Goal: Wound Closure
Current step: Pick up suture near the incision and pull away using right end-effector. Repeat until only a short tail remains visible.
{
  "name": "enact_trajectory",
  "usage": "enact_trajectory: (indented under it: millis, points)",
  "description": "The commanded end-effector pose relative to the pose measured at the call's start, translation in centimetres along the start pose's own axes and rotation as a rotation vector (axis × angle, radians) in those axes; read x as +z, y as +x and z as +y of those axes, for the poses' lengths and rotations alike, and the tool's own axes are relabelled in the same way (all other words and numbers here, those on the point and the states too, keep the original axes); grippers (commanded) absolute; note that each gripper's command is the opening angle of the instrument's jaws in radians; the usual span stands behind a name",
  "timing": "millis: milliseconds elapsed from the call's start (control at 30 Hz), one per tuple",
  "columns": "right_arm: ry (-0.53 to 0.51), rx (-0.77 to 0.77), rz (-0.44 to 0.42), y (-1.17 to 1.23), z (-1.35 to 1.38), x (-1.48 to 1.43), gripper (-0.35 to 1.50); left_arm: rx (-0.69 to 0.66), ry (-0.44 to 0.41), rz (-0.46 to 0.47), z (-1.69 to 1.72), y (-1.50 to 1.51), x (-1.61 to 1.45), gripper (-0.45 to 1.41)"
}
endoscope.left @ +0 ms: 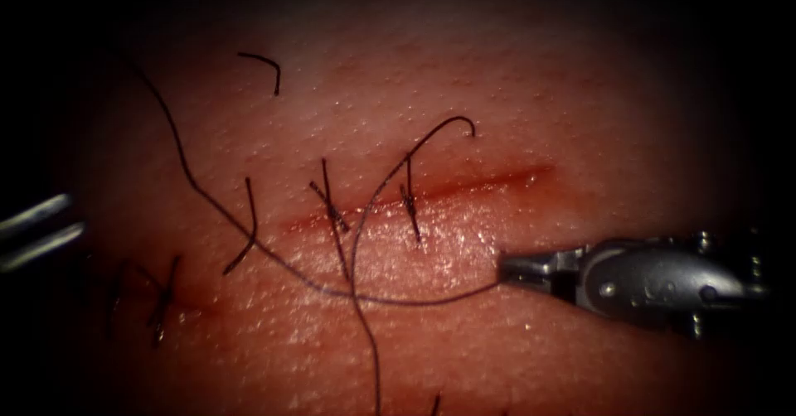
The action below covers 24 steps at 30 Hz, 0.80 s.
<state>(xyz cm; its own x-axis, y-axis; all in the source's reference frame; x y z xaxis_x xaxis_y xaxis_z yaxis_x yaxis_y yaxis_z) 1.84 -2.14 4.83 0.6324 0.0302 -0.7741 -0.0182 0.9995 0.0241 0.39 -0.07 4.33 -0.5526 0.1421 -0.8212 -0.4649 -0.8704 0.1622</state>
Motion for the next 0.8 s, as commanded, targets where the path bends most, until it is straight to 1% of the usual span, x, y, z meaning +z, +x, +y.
enact_trajectory:
  millis: [33, 100, 167, 200, 300, 333, 467, 500, 533, 567, 600, 633, 667, 700, 733, 800]
  points:
    - [0.004, 0.004, 0.004, 0.1, -0.09, 0.02, -0.35, 0.004, -0.005, 0.0, 0.01, -0.01, 0.09, -0.45]
    - [0.019, -0.001, -0.001, 0.21, -0.22, -0.07, -0.35, 0.006, -0.009, 0.002, 0.03, -0.01, 0.12, -0.45]
    - [0.03, -0.008, 0.004, 0.43, -0.45, -0.22, -0.35, 0.011, -0.017, 0.003, 0.07, 0.0, 0.17, -0.45]
    - [0.03, -0.008, 0.004, 0.43, -0.45, -0.22, -0.35, 0.011, -0.017, 0.003, 0.07, 0.0, 0.17, -0.45]
    - [0.075, -0.03, 0.0, 0.87, -0.88, -0.46, -0.35, 0.021, -0.031, 0.001, 0.12, 0.0, 0.22, -0.45]
    - [0.084, -0.034, 0.005, 0.99, -0.99, -0.51, -0.35, 0.022, -0.033, 0.0, 0.13, 0.0, 0.23, -0.45]
    - [0.128, -0.051, 0.032, 1.34, -1.31, -0.65, -0.35, 0.024, -0.037, -0.003, 0.13, -0.01, 0.24, -0.45]
    - [0.133, -0.056, 0.04, 1.41, -1.36, -0.68, -0.35, 0.024, -0.037, -0.003, 0.13, -0.01, 0.24, -0.45]
    - [0.131, -0.077, 0.052, 1.55, -1.4, -0.7, -0.35, 0.024, -0.037, -0.003, 0.13, -0.02, 0.25, -0.45]
    - [0.121, -0.086, 0.064, 1.59, -1.39, -0.7, -0.35, 0.024, -0.037, -0.003, 0.13, -0.02, 0.25, -0.45]
    - [0.111, -0.111, 0.086, 1.61, -1.37, -0.69, 0.12, 0.025, -0.04, -0.004, 0.13, -0.02, 0.25, -0.45]
    - [0.098, -0.13, 0.11, 1.62, -1.33, -0.69, 0.51, 0.027, -0.042, -0.005, 0.13, -0.02, 0.25, -0.45]
    - [0.076, -0.146, 0.132, 1.63, -1.27, -0.68, 1.01, 0.027, -0.043, -0.005, 0.12, -0.03, 0.25, -0.45]
    - [0.057, -0.158, 0.146, 1.62, -1.21, -0.68, 1.23, 0.027, -0.043, -0.004, 0.12, -0.03, 0.24, -0.45]
    - [-0.002, -0.167, 0.187, 1.57, -1.06, -0.68, 1.45, 0.026, -0.046, -0.003, 0.1, -0.05, 0.24, -0.45]
    - [-0.04, -0.174, 0.216, 1.51, -0.93, -0.7, 1.48, 0.026, -0.049, -0.002, 0.07, -0.08, 0.23, -0.45]
